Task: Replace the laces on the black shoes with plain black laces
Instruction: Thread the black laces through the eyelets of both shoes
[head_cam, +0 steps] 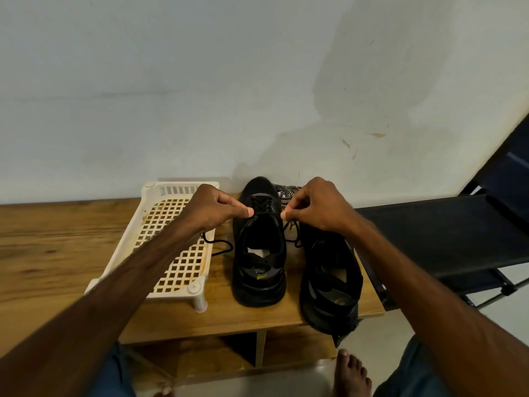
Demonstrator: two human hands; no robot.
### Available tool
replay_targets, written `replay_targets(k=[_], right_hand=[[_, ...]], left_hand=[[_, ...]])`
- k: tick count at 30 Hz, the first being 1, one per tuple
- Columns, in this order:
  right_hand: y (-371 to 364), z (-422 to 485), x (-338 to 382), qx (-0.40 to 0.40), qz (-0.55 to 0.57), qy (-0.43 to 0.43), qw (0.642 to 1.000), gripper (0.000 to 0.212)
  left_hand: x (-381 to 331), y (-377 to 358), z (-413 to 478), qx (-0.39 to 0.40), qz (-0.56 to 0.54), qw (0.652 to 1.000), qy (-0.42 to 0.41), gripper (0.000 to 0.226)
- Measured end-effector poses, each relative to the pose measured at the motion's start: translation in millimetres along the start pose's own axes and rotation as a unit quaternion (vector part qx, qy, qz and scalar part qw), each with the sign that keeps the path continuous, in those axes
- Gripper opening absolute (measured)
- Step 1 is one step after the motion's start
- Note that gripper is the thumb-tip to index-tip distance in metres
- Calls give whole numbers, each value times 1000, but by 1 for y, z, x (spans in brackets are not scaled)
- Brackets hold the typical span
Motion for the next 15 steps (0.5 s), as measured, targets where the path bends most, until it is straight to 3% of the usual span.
replay_targets(k=[7,15], right_hand=[[1,4,-5,16,-7,-4,1000,6],[-15,0,10,65,24,39,997,11]], left_hand=[[1,7,-1,3,38,999,-8,15],[-22,-12,-6,36,150,979,-133,11]])
Point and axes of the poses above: each hand's wrist, its own z-axis towards the middle knuckle, its own y-axis out of the back of the hand, x = y × z, the point moved 9 cm from there along z, towards the middle knuckle, and after that the axes turned 8 degrees about -y, right-handed, at the moved point
